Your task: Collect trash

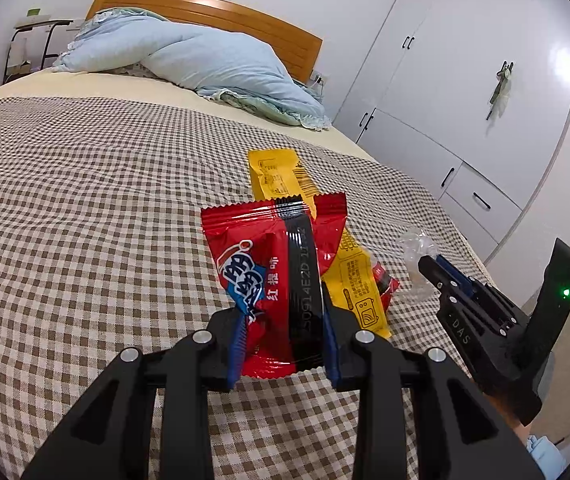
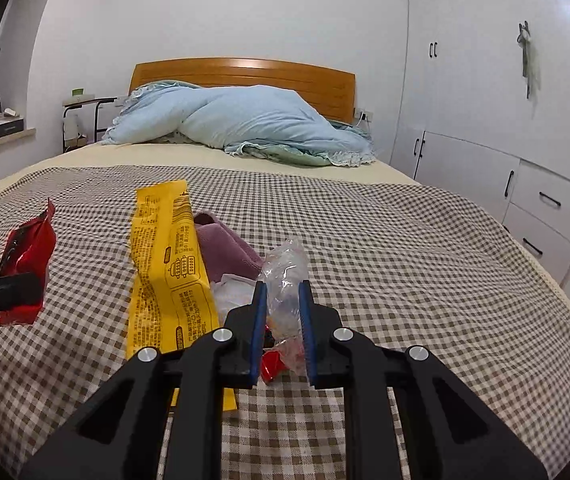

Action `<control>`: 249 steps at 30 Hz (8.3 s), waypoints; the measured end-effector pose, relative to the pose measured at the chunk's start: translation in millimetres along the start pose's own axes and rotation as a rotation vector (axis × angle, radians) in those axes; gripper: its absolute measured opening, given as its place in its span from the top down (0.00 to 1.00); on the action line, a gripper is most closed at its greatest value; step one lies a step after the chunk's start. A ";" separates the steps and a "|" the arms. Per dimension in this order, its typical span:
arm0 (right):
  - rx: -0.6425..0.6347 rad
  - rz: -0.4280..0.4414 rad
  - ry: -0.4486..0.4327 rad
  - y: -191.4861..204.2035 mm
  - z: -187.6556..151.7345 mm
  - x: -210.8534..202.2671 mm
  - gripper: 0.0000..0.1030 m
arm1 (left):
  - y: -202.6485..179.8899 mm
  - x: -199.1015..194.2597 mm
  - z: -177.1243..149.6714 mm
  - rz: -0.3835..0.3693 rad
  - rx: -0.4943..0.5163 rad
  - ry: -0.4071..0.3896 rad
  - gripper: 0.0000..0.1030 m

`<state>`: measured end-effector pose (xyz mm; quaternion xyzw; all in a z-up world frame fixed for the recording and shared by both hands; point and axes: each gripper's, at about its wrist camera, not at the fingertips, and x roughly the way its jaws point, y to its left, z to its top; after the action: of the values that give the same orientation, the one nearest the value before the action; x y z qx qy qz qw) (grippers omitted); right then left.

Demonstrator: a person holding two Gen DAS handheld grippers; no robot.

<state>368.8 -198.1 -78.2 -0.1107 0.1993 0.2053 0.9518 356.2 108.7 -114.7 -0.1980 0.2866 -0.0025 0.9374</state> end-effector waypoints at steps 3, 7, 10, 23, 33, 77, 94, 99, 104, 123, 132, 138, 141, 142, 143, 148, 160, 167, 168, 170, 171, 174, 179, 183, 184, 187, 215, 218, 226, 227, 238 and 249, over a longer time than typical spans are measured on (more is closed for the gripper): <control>-0.005 -0.002 -0.006 1.5 1.3 -7.8 0.84 | -0.3 -2.8 -0.2 -0.005 0.004 -0.004 0.72; -0.008 -0.001 -0.029 2.4 5.5 -20.0 0.84 | -3.4 -9.3 -2.8 -0.013 0.010 -0.014 0.72; -0.018 0.002 -0.043 4.0 6.1 -30.0 0.84 | -8.2 -16.0 -5.9 -0.019 0.021 -0.020 0.72; -0.070 -0.011 -0.093 11.2 -3.2 -74.0 0.84 | -31.2 -54.9 -25.2 -0.038 0.088 -0.074 0.72; -0.112 0.011 -0.118 24.6 -20.5 -118.1 0.84 | -38.9 -98.9 -48.6 -0.050 0.117 -0.130 0.72; -0.080 0.155 -0.079 61.1 -129.9 -251.6 0.84 | -25.7 -236.0 -209.9 -0.013 0.162 -0.155 0.72; -0.113 0.252 0.051 80.9 -172.9 -278.6 0.84 | -23.4 -267.0 -264.3 -0.004 0.175 -0.035 0.72; -0.108 0.287 0.121 86.0 -184.6 -276.6 0.84 | -23.2 -265.9 -279.4 -0.006 0.181 0.025 0.72; -0.139 0.310 0.175 95.9 -197.2 -275.1 0.84 | -20.9 -260.7 -294.2 -0.005 0.184 0.082 0.72; -0.140 0.319 0.388 92.4 -241.6 -240.8 0.84 | -11.0 -194.9 -339.1 0.066 0.245 0.391 0.72; -0.097 0.337 0.512 90.8 -257.6 -214.6 0.84 | -0.4 -143.1 -363.3 0.095 0.207 0.609 0.72; -0.084 0.329 0.562 94.9 -264.4 -199.8 0.84 | 15.1 -106.2 -385.8 0.160 0.124 0.752 0.72; -0.080 0.319 0.584 94.6 -265.7 -191.8 0.84 | 24.9 -92.6 -393.7 0.172 0.076 0.801 0.72; -0.080 0.318 0.589 94.6 -266.5 -190.1 0.84 | 27.3 -87.7 -396.7 0.181 0.068 0.818 0.72; -0.080 0.316 0.596 94.0 -267.7 -189.1 0.84 | 27.9 -84.3 -398.4 0.184 0.061 0.826 0.72; -0.077 0.313 0.620 93.5 -269.5 -184.7 0.84 | 25.7 -77.2 -403.0 0.192 0.064 0.844 0.72; -0.096 0.321 0.647 98.4 -266.0 -179.5 0.84 | 21.5 -78.3 -397.6 0.190 0.077 0.833 0.50; -0.102 0.313 0.665 105.2 -267.6 -176.2 0.84 | 19.4 -81.3 -391.1 0.189 0.058 0.807 0.19; -0.105 0.313 0.667 106.2 -267.8 -176.0 0.84 | 19.1 -81.4 -390.7 0.191 0.060 0.805 0.19; -0.111 0.313 0.673 107.7 -269.9 -174.8 0.84 | 19.0 -81.8 -389.1 0.195 0.060 0.801 0.18; -0.114 0.313 0.676 108.2 -272.1 -174.4 0.84 | 20.0 -82.1 -388.9 0.197 0.059 0.800 0.18; -0.127 0.314 0.685 113.3 -274.3 -171.8 0.84 | 22.6 -81.6 -388.2 0.208 0.040 0.801 0.18; -0.150 0.316 0.698 120.4 -278.8 -164.2 0.84 | 31.5 -82.2 -386.6 0.223 -0.001 0.801 0.18; -0.158 0.318 0.711 121.8 -281.3 -158.6 0.84 | 36.4 -82.3 -385.9 0.241 -0.017 0.801 0.17; -0.157 0.321 0.718 122.2 -282.0 -157.0 0.84 | 37.4 -81.8 -386.2 0.247 -0.019 0.805 0.17; -0.162 0.318 0.740 124.5 -287.2 -151.9 0.84 | 38.9 -81.1 -387.4 0.256 -0.026 0.810 0.17; -0.168 0.255 0.830 127.1 -304.9 -136.4 0.14 | 42.1 -81.0 -388.5 0.271 -0.045 0.816 0.17; -0.162 0.246 0.831 125.0 -305.4 -134.8 0.10 | 42.5 -81.0 -388.9 0.273 -0.046 0.817 0.17; -0.159 0.244 0.824 124.7 -304.5 -134.3 0.09 | 43.5 -81.1 -389.4 0.275 -0.043 0.818 0.17; -0.158 0.245 0.823 124.9 -304.6 -134.0 0.09 | 43.5 -81.1 -389.4 0.277 -0.042 0.818 0.17; -0.164 0.236 0.800 123.7 -301.2 -137.1 0.09 | 39.0 -80.5 -389.9 0.265 -0.030 0.810 0.17; -0.145 0.218 0.750 112.2 -287.8 -148.6 0.09 | 22.7 -90.3 -380.7 0.191 0.011 0.748 0.17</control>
<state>99.6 -233.9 -287.4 -0.2229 0.5286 0.2640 0.7754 73.4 -0.5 -363.1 -0.1507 0.6259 0.0111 0.7651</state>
